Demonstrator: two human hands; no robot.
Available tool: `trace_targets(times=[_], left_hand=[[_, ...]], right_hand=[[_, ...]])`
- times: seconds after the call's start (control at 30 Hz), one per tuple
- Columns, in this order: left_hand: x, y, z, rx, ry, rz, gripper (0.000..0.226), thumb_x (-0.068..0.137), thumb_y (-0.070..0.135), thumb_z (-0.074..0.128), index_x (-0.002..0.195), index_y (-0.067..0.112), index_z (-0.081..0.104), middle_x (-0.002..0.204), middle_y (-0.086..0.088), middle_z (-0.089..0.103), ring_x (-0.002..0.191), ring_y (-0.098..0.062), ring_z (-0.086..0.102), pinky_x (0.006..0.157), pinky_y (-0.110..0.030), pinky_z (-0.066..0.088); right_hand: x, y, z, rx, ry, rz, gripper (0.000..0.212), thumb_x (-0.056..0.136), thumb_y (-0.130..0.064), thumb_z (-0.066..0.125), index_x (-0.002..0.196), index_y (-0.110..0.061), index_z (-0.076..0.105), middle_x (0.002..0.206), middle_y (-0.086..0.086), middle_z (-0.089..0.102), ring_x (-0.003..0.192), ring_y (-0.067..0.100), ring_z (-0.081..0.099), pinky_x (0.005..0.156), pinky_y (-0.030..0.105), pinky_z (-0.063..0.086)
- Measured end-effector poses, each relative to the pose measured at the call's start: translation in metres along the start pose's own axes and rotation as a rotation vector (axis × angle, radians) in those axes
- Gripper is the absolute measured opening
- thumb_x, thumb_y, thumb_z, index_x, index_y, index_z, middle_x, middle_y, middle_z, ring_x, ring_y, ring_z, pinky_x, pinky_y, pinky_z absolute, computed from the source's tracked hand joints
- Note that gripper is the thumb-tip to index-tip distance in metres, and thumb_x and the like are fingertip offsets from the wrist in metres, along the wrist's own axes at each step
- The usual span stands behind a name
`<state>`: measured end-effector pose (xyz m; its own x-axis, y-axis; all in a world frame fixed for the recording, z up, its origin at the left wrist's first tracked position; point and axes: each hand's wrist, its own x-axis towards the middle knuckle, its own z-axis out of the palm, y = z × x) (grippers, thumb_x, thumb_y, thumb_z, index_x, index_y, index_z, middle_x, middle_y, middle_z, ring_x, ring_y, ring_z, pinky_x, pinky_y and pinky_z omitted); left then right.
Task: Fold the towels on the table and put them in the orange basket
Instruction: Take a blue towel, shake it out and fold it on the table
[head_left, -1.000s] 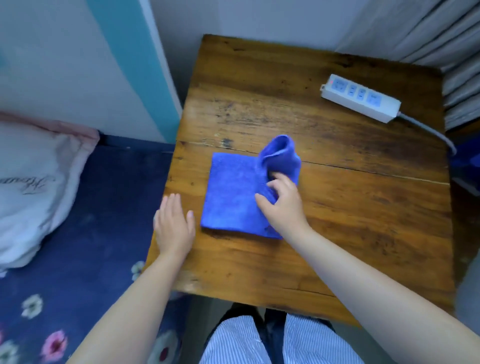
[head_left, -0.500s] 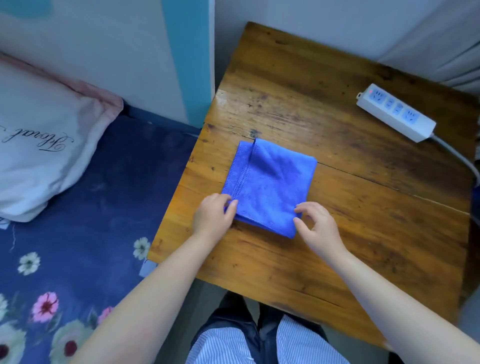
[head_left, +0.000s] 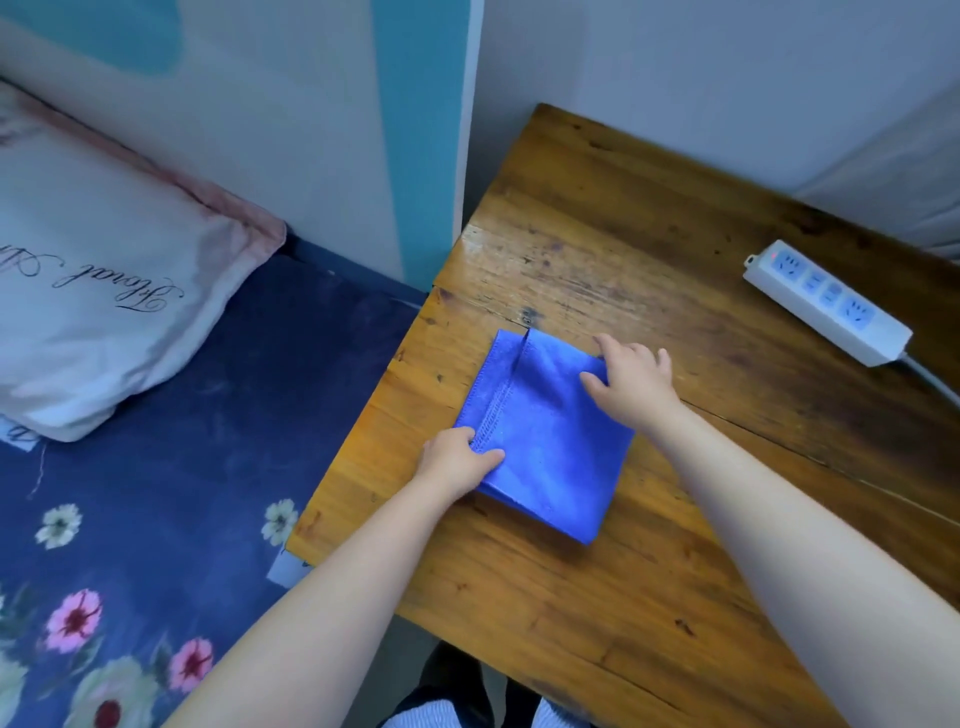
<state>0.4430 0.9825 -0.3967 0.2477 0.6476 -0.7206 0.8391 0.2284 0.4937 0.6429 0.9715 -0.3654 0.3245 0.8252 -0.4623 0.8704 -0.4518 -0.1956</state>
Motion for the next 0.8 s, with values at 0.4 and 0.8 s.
trace_targets(times=[0.4,0.8], left_hand=[[-0.009,-0.027,-0.014,-0.165,0.124,0.048,0.02,0.089,0.025,0.056,0.075,0.012,0.05,0.081,-0.003,0.051,0.079,-0.02,0.047,0.063,-0.026,0.029],[-0.005,-0.032,-0.004,0.333,0.312,0.051,0.054,0.092,0.039,0.047,0.135,0.011,0.034,0.132,-0.008,0.046,0.123,-0.026,0.042,0.097,-0.035,0.038]], right_hand=[[0.021,-0.017,-0.022,0.215,-0.165,-0.146,0.015,0.092,-0.017,0.047,0.101,-0.007,0.053,0.094,0.009,0.054,0.085,0.022,0.045,0.063,0.026,0.027],[0.035,-0.008,0.025,-0.174,0.071,-0.101,0.039,0.094,-0.04,0.04,0.12,-0.013,0.047,0.122,0.013,0.054,0.115,0.029,0.047,0.091,0.04,0.033]])
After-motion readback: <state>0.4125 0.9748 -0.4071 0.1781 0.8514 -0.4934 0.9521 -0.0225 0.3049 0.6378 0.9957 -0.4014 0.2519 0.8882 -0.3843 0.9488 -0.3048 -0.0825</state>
